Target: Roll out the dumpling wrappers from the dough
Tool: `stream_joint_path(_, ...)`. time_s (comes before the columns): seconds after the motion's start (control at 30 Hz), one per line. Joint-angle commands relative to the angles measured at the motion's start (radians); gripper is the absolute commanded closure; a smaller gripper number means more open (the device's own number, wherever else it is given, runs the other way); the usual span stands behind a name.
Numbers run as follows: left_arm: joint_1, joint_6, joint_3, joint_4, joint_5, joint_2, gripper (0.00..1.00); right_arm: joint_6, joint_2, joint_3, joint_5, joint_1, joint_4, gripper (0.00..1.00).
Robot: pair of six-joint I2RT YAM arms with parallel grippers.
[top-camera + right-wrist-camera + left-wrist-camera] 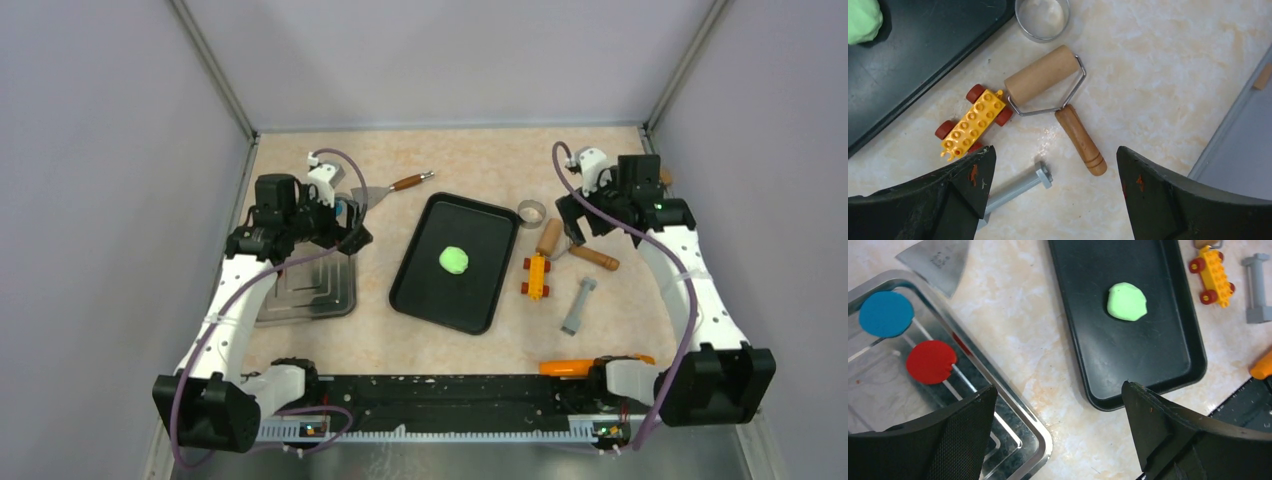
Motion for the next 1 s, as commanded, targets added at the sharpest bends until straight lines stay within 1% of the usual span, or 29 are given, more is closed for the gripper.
stream_joint_path(0.0,-0.003,0.032,0.035,0.011,0.126,-0.005,0.02,-0.212,0.106,0.063,-0.111,-0.003,-0.064,0.08)
stream_joint_path(0.1,-0.002,0.034,0.035,0.012,0.150,-0.008,0.02,-0.288,0.227,0.127,-0.183,-0.034,-0.147,0.09)
stream_joint_path(0.17,-0.002,0.029,0.037,0.013,0.150,-0.014,0.02,-0.333,0.295,0.168,-0.206,-0.040,-0.194,0.09)
stream_joint_path(0.27,-0.002,0.028,0.040,0.008,0.152,-0.020,0.01,-0.447,0.370,0.212,-0.231,-0.083,-0.242,0.10)
stream_joint_path(0.37,-0.002,0.029,0.044,0.004,0.150,-0.023,0.01,-0.565,0.429,0.223,-0.201,-0.099,-0.257,0.19)
stream_joint_path(0.47,-0.001,0.038,0.049,-0.008,0.158,-0.030,0.03,-0.662,0.498,0.234,-0.162,-0.106,-0.291,0.31)
stream_joint_path(0.53,-0.001,0.045,0.057,-0.025,0.159,-0.030,0.03,-0.700,0.542,0.241,-0.132,-0.108,-0.312,0.33)
stream_joint_path(0.67,-0.001,0.051,0.050,-0.037,0.163,-0.041,0.03,-0.726,0.574,0.202,-0.066,-0.110,-0.239,0.40)
stream_joint_path(0.83,0.001,0.039,0.044,-0.029,0.131,-0.057,0.03,-0.735,0.584,0.116,-0.005,-0.110,-0.137,0.41)
stream_joint_path(0.97,0.005,0.044,0.047,-0.028,0.123,-0.060,0.03,-0.734,0.585,0.033,0.031,-0.111,-0.058,0.45)
